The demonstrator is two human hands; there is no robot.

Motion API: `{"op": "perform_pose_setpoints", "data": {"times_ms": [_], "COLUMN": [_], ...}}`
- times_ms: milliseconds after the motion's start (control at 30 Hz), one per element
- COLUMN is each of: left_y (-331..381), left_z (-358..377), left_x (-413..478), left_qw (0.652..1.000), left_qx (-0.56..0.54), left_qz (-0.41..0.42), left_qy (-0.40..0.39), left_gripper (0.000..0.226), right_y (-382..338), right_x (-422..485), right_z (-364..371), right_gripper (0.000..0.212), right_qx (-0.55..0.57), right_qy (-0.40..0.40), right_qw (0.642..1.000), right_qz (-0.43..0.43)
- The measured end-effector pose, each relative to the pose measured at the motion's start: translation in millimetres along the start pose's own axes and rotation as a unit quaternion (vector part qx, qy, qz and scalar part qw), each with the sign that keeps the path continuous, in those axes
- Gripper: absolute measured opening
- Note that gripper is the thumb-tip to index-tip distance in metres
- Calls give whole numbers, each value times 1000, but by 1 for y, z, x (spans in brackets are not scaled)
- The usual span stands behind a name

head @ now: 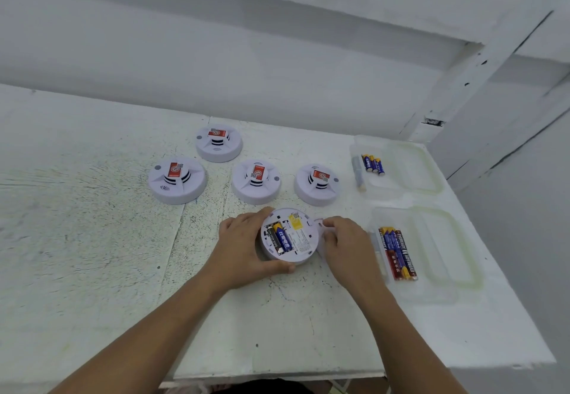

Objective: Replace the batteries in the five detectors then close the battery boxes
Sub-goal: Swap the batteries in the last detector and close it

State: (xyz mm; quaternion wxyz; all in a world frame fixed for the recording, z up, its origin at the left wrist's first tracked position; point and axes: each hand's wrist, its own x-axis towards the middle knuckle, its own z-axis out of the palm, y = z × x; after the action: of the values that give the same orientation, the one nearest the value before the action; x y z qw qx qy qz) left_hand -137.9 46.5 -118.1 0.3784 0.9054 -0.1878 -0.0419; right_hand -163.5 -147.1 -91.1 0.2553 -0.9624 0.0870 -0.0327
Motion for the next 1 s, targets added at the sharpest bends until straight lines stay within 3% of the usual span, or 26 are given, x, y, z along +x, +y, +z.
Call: {"op": "perform_pose_setpoints", "data": {"times_ms": [133,400,867,1000], "left_y": [2,4,4,-3], "left_z": [-15,-22,-22,-19], "left_x": [-2,-8,-8,-6], "left_qw": [998,995,995,995], "left_qx": [-44,-87,-79,-76], "left_qz": [-3,6,4,-3], "left_qy": [-40,-59,-66,-65], "left_gripper": [102,83,90,96], "right_y": [5,2,3,7], "right_x": [-6,-11,-5,-7], "right_z": [5,11,3,0], "right_gripper": [18,9,29,23], "right_qx": [-62,-80,-157,-74], "right_qy": [6,25,-31,-7], "right_qw": [998,996,987,997], "right_qz": [5,-10,1,18]}}
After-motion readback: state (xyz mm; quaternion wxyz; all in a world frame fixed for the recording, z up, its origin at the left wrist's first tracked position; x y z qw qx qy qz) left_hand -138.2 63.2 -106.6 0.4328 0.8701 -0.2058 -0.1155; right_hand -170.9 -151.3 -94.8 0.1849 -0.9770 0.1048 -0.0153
